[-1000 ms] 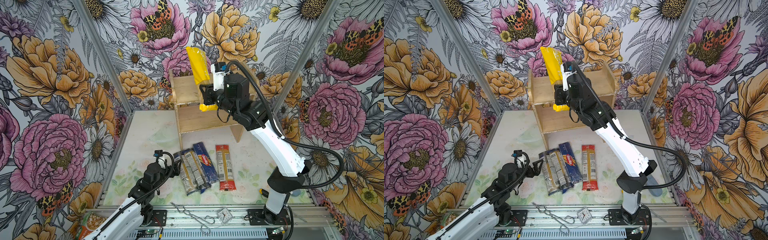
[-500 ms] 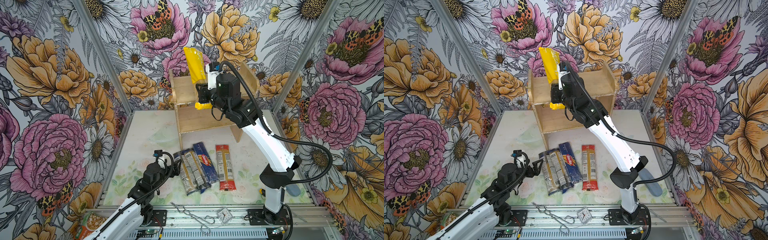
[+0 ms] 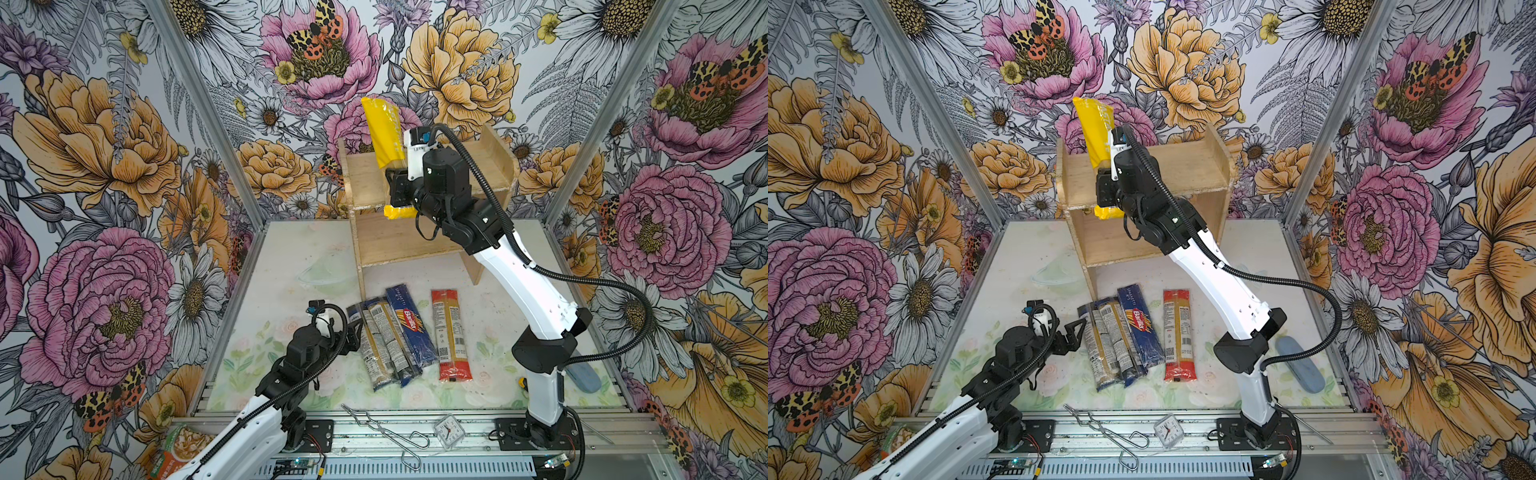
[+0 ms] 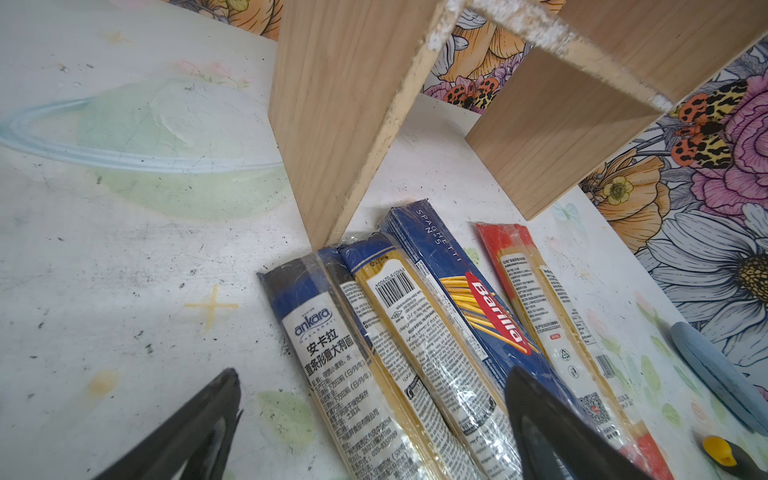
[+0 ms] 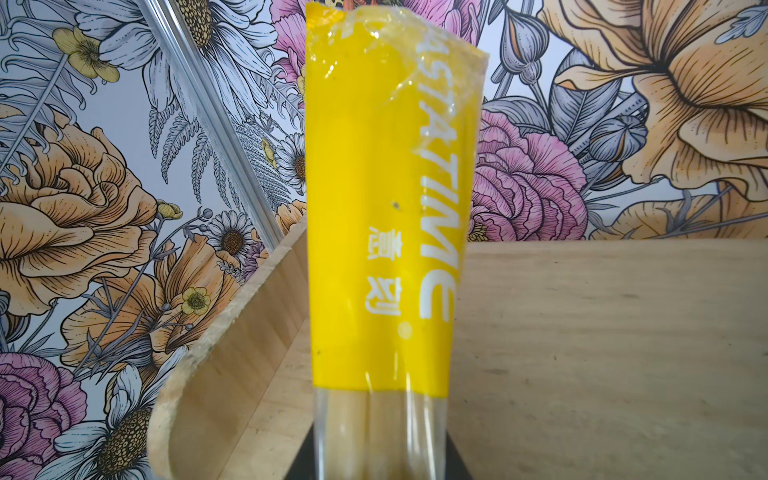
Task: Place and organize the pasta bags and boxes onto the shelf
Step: 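Carry the upright yellow bag onto the upper shelf corner with the right gripper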
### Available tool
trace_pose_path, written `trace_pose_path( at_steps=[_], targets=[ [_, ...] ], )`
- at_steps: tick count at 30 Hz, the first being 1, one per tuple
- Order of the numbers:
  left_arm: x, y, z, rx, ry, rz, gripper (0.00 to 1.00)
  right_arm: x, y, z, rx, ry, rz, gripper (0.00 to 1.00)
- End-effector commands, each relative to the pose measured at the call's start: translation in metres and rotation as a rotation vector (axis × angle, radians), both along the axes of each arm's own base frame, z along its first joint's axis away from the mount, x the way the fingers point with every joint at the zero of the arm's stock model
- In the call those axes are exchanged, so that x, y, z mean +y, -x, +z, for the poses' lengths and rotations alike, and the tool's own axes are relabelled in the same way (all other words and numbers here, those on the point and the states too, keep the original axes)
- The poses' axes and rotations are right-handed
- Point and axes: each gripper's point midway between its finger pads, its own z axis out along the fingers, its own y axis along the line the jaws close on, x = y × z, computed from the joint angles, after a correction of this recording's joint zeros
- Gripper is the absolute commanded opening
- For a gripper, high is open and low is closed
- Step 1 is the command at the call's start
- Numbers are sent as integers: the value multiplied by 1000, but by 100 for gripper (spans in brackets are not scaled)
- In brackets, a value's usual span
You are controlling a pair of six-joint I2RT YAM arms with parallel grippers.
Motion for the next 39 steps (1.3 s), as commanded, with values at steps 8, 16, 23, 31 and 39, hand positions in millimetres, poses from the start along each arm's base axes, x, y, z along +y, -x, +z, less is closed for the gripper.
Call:
trace_pose_path(
  at_steps=[8,16,23,31,39],
  targets=[
    [-4,1,6,-29,4,-33,99,4,16,66,-168,-166,9,2],
    [-5,1,6,-30,3,-34,99,0,10,58,-160,-140,-29,9],
    [-5,1,6,-30,4,-36,99,-1,3,50,-160,-105,-65,17],
    [-5,1,7,-30,6,-37,99,2,-5,38,-153,-75,-89,23],
    [-5,1,6,-29,6,-37,99,2,-14,25,-149,-28,-127,25]
  ],
)
